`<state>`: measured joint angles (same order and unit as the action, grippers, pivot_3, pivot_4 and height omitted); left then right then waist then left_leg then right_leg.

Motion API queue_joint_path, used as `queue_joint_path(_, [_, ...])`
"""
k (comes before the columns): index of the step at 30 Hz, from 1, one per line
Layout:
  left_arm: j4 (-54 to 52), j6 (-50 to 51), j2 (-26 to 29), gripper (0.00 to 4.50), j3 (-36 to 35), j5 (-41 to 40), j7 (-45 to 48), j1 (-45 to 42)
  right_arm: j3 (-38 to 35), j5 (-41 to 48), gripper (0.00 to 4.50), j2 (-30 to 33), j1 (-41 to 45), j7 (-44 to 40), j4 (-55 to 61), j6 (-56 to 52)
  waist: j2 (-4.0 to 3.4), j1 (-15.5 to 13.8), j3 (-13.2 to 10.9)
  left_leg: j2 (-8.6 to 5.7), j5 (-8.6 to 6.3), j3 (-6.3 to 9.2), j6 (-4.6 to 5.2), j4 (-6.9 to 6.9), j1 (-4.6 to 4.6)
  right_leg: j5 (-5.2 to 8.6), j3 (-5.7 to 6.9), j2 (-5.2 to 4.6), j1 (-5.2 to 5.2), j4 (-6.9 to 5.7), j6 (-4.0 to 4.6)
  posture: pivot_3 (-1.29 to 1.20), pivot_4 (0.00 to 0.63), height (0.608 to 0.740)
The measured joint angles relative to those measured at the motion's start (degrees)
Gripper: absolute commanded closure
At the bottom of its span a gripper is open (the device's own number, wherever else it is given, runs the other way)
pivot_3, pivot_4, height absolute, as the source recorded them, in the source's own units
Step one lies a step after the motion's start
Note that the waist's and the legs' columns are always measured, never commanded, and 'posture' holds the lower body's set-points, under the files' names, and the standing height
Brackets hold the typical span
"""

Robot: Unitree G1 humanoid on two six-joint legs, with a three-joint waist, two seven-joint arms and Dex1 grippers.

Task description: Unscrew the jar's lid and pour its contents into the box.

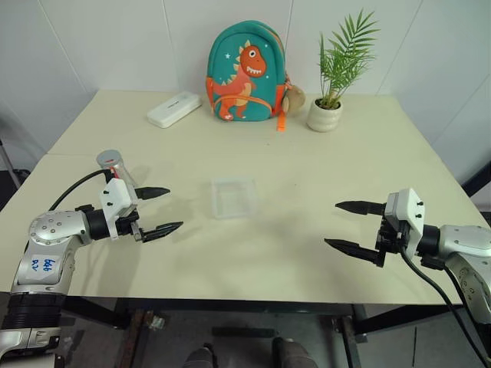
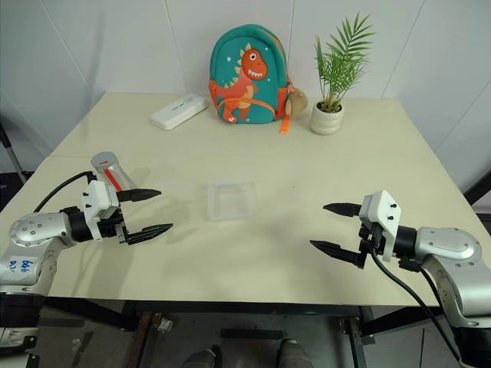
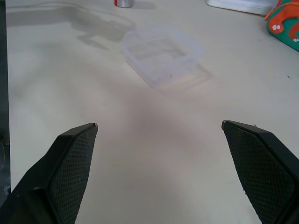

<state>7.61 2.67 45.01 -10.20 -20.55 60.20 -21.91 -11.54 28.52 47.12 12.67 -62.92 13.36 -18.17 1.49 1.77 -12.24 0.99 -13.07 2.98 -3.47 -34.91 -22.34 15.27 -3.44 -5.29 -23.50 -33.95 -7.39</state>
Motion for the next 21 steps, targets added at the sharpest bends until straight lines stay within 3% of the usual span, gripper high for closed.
queue_joint_path(9, [-7.82,1.02,-2.14,0.02,-6.66,0.48,-9.93,11.77,5.52,-0.28,0.0,-3.44,6.95,-1.32,-4.06,-0.13,0.01,0.41,-0.01,0.05,-0.06,-0.04,0.05,-0.02,0.01,-0.01,-0.05,0.01,0.0,-0.02,0.01,0.0,0.15,0.74])
queue_joint_path(14, [-11.01,2.22,-9.52,0.02,-12.0,6.77,-27.64,16.89,9.16,0.8,0.0,-10.84,13.58,0.67,-4.81,-1.45,0.01,0.12,-0.01,0.04,-0.05,-0.01,0.05,-0.16,0.02,-0.09,-0.05,0.02,0.01,-0.13,-0.08,0.0,0.15,0.74])
queue_joint_path(17, [-13.42,3.66,-16.54,0.02,-13.88,8.61,-38.73,16.73,10.82,1.74,0.0,-16.28,19.02,3.1,-4.86,-2.1,0.03,-0.09,0.01,0.03,-0.04,-0.01,0.06,-0.2,0.03,-0.2,-0.05,0.02,0.06,-0.12,-0.18,0.0,0.15,0.74])
queue_joint_path(19, [-13.52,4.67,-24.11,0.02,-14.51,9.7,-47.76,14.41,13.02,1.2,0.0,-21.46,22.82,4.41,-6.05,-0.51,0.03,-0.16,0.02,0.02,-0.03,0.01,0.06,-0.22,0.05,-0.61,-0.04,0.04,0.09,-0.13,-0.88,0.0,0.15,0.74])
queue_joint_path(21, [-12.92,5.03,-27.33,0.02,-13.07,11.57,-52.99,12.96,15.19,-0.2,0.0,-24.56,25.39,5.53,-7.68,0.84,0.14,-0.36,0.05,0.02,0.0,0.14,0.04,-0.22,-0.01,-0.64,0.05,0.08,0.07,-0.12,-0.93,0.0,0.15,0.74])
